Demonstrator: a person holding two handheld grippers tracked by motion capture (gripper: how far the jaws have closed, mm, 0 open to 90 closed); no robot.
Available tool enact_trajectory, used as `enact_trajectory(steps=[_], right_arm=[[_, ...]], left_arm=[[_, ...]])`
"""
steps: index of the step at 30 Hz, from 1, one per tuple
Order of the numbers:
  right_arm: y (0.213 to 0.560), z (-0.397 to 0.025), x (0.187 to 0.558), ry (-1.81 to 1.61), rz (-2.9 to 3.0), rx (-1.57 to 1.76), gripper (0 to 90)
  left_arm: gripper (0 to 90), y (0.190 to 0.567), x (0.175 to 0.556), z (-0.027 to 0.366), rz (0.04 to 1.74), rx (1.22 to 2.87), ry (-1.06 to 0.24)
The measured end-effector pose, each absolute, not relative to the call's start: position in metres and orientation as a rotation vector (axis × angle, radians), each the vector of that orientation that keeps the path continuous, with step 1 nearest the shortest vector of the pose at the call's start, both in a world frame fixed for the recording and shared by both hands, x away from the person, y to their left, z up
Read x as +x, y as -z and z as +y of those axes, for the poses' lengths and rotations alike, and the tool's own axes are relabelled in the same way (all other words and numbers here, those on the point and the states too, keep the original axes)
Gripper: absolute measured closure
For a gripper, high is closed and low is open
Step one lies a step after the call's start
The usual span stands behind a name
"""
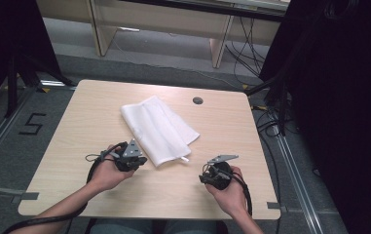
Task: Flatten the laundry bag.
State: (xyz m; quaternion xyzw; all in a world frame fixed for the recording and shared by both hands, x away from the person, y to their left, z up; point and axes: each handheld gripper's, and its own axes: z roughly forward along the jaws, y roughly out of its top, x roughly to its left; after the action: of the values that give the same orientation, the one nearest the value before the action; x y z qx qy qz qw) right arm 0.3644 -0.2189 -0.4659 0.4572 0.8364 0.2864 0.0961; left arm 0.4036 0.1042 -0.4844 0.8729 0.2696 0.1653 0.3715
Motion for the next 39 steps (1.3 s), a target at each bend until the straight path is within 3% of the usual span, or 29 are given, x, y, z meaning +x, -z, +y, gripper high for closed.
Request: enact_trajectory(steps=[24,29,30,34,35,39], right_arm=[[0.462,-0.217,0.365,-0.870,2.436,1.405,70.6],[0.462,-0.217,0.370,-0.908,2.415,1.435,67.3],[0.463,-0.217,0.375,-0.937,2.399,1.453,66.4],[0.461,-0.218,0.383,-0.936,2.398,1.491,64.0],[0.462,-0.217,0.386,-0.957,2.393,1.504,63.1],[0.463,-0.206,0.399,-0.956,2.443,1.506,59.1]], left_arm=[[89.3,0.498,0.418,0.045,0.649,2.285,-0.332],[89.2,0.499,0.417,0.034,0.610,2.294,-0.251],[88.9,0.498,0.416,0.037,0.564,2.351,-0.192],[88.0,0.489,0.411,0.043,0.525,2.374,-0.245],[87.5,0.487,0.407,0.045,0.562,2.317,-0.246],[83.8,0.470,0.402,0.086,0.601,2.297,-0.312]])
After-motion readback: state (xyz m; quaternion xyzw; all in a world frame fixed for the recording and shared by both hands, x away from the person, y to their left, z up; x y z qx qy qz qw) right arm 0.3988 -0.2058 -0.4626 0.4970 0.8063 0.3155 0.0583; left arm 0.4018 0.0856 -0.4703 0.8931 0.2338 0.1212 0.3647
